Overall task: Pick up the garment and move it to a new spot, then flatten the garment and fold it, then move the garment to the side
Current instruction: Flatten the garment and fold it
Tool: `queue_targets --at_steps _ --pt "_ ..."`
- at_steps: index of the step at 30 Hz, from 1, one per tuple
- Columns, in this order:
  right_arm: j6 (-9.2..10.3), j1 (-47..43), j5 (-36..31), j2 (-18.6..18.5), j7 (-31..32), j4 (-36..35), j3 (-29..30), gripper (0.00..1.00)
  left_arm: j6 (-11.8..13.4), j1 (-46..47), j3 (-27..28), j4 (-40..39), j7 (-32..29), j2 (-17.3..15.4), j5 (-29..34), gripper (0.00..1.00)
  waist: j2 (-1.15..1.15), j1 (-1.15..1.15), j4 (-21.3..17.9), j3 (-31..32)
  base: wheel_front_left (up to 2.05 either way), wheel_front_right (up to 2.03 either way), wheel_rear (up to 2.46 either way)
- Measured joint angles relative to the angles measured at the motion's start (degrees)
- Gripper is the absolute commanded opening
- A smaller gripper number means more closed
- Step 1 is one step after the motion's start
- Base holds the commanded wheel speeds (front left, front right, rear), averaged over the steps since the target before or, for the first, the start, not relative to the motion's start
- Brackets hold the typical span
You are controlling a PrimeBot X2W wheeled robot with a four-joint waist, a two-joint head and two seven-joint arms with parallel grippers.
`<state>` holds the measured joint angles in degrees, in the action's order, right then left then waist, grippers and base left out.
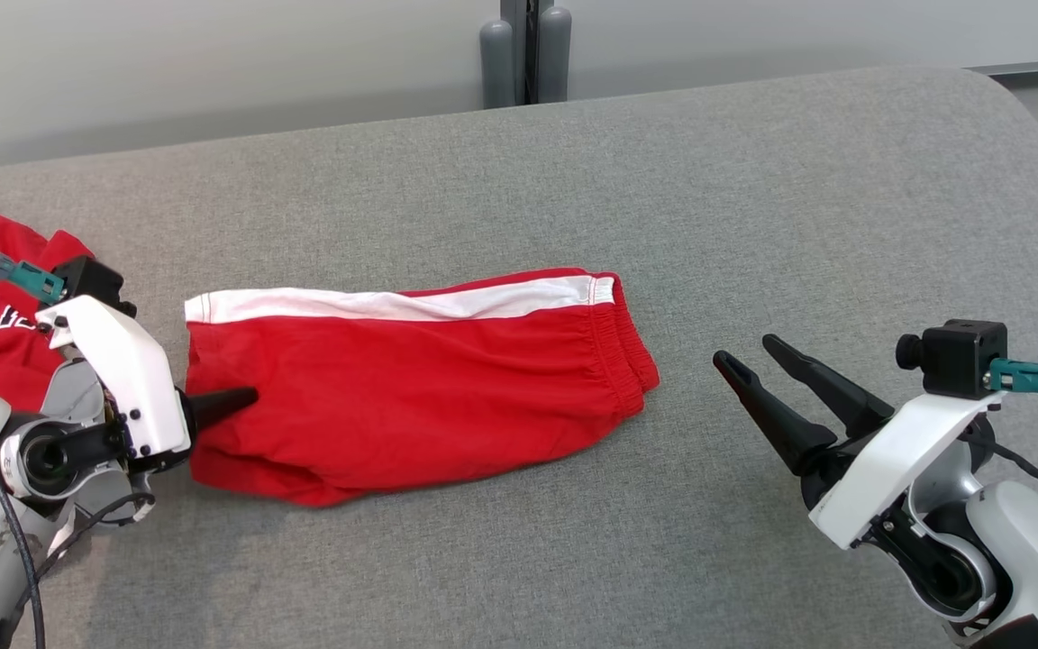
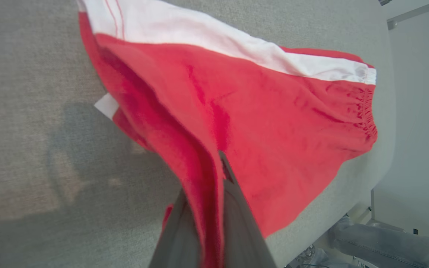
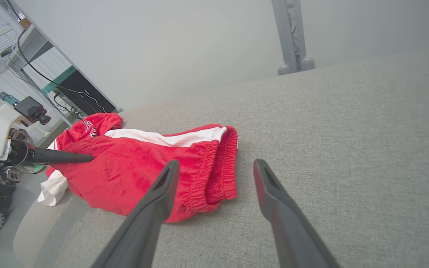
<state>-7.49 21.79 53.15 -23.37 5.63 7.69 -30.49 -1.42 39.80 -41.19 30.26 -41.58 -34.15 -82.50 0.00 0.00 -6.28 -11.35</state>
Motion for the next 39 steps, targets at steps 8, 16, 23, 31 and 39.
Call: queue_targets --at_steps 8,16,23,31,39 --pt "0.0 -1.2 -0.6 0.2 1.3 -1.0 1.4 1.0 -0.5 -0.9 -0.6 0.2 -0.2 -0.5 0.4 1.0 0.0 0.0 0.2 0.7 0.0 0.0 0.0" --pt "0.0 -2.3 -1.8 0.2 1.4 -1.5 2.6 1.0 -1.5 -0.8 -0.3 -1.1 4.2 -2.4 3.5 1.0 0.0 0.0 0.9 2.1 0.0 0.0 0.0" --pt "0.0 -3.4 -3.7 0.5 0.8 -1.6 4.6 1.0 -1.6 -0.8 1.9 -5.6 10.8 -4.3 5.5 1.0 0.0 0.0 2.6 2.7 0.0 0.0 0.0" --pt "0.0 -4.9 -9.3 2.4 -4.2 -1.1 9.3 1.0 1.1 -7.4 6.4 -11.5 28.6 -4.6 9.6 1.0 0.0 0.0 4.1 2.9 0.0 0.0 0.0" --pt "0.0 -8.3 -13.9 6.7 -7.1 2.3 14.5 1.0 6.4 -17.6 8.9 -19.1 47.4 -2.6 15.6 1.0 0.0 0.0 5.7 3.3 0.0 0.0 0.0"
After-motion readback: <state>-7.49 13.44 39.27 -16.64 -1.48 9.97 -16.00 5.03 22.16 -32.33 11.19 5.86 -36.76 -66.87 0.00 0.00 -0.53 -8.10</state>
